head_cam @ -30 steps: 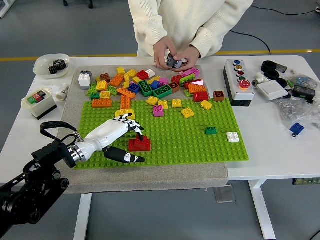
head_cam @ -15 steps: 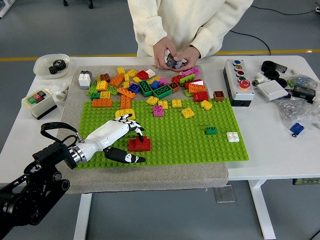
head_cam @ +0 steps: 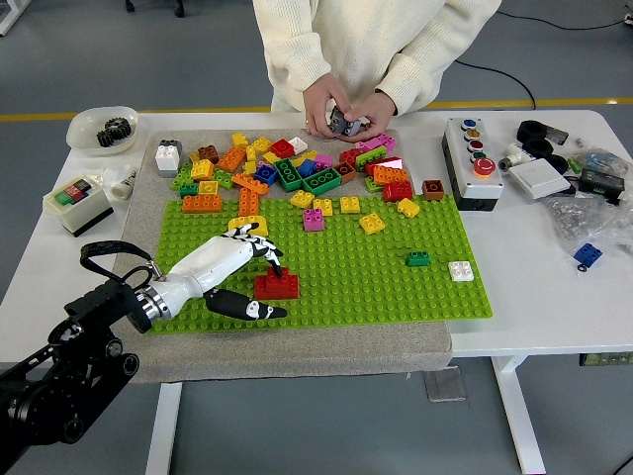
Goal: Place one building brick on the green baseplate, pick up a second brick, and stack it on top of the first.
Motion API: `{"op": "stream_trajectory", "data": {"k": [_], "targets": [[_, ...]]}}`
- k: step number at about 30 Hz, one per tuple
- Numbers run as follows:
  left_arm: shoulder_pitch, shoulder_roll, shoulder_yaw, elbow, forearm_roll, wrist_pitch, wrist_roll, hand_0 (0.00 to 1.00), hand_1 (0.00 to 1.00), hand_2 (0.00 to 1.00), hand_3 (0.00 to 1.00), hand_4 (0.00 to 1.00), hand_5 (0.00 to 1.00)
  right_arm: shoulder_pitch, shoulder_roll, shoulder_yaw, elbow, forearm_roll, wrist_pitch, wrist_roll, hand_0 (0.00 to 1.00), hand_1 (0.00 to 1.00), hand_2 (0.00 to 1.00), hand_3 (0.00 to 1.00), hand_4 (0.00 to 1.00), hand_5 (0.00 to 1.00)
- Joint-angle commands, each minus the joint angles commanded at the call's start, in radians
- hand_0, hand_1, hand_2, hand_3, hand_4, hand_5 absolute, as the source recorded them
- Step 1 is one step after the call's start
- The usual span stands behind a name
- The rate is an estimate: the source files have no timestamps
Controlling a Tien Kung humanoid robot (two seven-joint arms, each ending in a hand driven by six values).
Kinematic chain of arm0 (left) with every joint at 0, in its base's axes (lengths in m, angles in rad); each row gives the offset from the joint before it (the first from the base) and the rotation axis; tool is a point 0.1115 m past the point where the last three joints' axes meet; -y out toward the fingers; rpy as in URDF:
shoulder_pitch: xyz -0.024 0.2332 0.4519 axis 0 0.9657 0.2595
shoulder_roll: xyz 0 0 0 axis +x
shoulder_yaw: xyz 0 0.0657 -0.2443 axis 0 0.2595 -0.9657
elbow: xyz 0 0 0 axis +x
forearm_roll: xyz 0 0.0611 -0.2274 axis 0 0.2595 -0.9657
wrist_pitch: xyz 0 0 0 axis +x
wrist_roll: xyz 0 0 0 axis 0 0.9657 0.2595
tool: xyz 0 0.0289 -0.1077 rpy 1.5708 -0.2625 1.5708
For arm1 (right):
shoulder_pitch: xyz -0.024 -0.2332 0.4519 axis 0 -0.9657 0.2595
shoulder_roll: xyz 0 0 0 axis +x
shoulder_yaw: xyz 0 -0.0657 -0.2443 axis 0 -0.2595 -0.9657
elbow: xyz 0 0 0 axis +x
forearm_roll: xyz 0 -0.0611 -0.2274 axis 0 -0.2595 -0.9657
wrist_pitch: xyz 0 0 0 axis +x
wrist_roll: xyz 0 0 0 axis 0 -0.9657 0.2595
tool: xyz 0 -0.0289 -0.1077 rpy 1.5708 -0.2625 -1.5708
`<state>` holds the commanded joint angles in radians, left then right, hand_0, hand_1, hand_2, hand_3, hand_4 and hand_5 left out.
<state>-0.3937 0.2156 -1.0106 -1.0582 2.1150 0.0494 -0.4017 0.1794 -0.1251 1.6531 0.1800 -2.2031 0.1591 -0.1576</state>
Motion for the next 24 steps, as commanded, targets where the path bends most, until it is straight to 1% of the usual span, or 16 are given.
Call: {"op": "stream_trajectory", "data": {"k": [13,24], "targets": [[0.004,0.003,0.003,0.003,0.008,-0.002,0.004,0.998,0.839,0.779,0.547,0.998,0.631,0.000,0.000,0.000,0.000,0.002,0.000,0.000,0.749,0.656,0.727,0.613,0.854,0.350],[0.004,0.008,-0.024,-0.039,-0.018,-0.012,0.003,0.998,0.838,0.773,0.547,0.998,0.631,0.001,-0.001,0.002,0.000,0.004,-0.001,0.000,0.749,0.656,0.727,0.613,0.855,0.350]]}}
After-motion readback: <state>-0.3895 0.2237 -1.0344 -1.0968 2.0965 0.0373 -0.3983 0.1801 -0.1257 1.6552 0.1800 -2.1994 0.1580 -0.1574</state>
